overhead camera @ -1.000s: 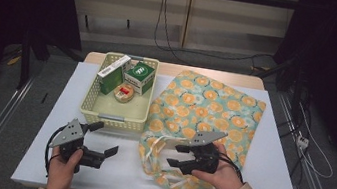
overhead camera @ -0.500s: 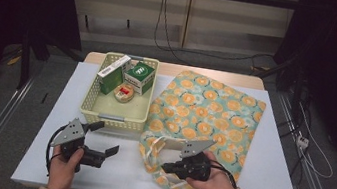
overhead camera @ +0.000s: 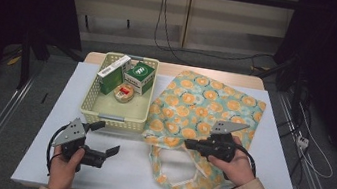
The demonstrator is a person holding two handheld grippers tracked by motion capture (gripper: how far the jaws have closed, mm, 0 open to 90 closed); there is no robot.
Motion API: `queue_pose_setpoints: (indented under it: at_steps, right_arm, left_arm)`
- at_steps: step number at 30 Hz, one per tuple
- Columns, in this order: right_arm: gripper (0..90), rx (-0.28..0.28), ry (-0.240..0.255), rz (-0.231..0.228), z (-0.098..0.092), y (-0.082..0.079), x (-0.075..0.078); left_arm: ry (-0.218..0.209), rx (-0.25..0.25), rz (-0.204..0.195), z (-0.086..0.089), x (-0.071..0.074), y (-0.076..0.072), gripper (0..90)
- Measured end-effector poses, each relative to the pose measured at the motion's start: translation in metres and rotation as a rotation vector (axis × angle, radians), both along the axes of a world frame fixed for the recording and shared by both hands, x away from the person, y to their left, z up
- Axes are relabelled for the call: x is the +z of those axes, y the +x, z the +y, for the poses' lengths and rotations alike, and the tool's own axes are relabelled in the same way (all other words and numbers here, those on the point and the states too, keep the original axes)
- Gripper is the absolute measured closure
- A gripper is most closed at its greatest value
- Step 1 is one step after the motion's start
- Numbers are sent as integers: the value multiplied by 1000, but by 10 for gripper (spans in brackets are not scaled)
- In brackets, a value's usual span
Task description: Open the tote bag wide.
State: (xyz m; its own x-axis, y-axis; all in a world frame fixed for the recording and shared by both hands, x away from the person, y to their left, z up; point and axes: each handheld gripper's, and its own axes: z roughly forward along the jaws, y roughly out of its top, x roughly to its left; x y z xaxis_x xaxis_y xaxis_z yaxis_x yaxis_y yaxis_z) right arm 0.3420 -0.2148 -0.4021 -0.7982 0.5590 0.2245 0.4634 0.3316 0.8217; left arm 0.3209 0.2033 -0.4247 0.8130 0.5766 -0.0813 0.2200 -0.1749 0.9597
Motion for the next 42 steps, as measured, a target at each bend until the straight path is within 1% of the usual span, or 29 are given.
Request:
queue_pose_setpoints:
  at_steps: [2,4,5,8,10,13,17,18,20,22,24,25,26,28,29,31,33,34,35,36,37,38,39,40,41,42]
  right_arm:
    - [900,-38,-13,-5,-10,6,-1]
    - [900,-72,8,9,-19,12,-3]
    - [900,-86,8,11,-23,14,-4]
    - [900,-119,18,16,-33,20,-5]
    - [900,-138,20,12,-38,25,-5]
    - [900,-166,38,15,-45,36,-4]
    - [900,-211,49,13,-57,50,-2]
    - [900,-225,47,10,-60,54,-2]
    - [900,-251,38,17,-68,59,-4]
    - [900,-275,12,21,-76,64,-8]
    - [900,-293,1,33,-82,69,-13]
    - [900,-298,-21,25,-84,72,-15]
    - [899,-302,-36,27,-85,74,-17]
    - [899,-298,-34,38,-87,80,-22]
    - [899,-292,-30,41,-87,83,-24]
    - [898,-298,-44,42,-86,88,-27]
    - [898,-294,-48,28,-84,94,-28]
    - [898,-302,-46,22,-84,97,-29]
    - [900,-313,-57,22,-85,101,-29]
    - [900,-351,-89,11,-85,105,-30]
    - [900,-368,-112,8,-85,109,-31]
    - [900,-364,-109,7,-85,114,-31]
    - [900,-370,-101,-2,-86,118,-30]
    - [899,-384,-105,-5,-86,122,-29]
    - [887,-385,-102,0,-87,125,-29]
    - [848,-383,-79,5,-89,128,-29]
  left_arm:
    - [3,2,-2,0,0,0,21]
    - [2,3,-3,1,0,0,21]
    - [3,4,-2,1,0,0,21]
    - [-1,4,0,1,0,0,21]
    - [-3,3,2,1,-1,0,21]
    - [3,1,5,0,-2,1,21]
    - [2,5,11,-1,-3,0,21]
    - [3,6,11,0,-2,0,21]
    - [0,13,12,0,-2,0,21]
    - [3,14,9,1,-2,1,21]
    - [6,12,12,0,-3,1,21]
    - [5,11,16,0,-3,1,21]
    - [4,11,21,-1,-4,1,21]
    - [9,9,16,-1,-3,2,21]
    - [-1,12,16,-2,-3,2,21]
    - [4,7,16,-2,-3,2,21]
    - [9,9,20,-1,-4,3,23]
    - [5,11,21,-1,-4,3,23]
    - [5,12,21,-1,-4,3,23]
    - [8,9,17,-1,-4,3,23]
    - [11,5,20,-1,-4,4,23]
    - [14,3,20,-2,-4,4,23]
    - [13,3,21,-2,-5,4,23]
    - [11,2,22,-2,-4,4,23]
    - [10,-2,22,-3,-4,3,23]
    - [15,-4,19,-2,-4,3,23]
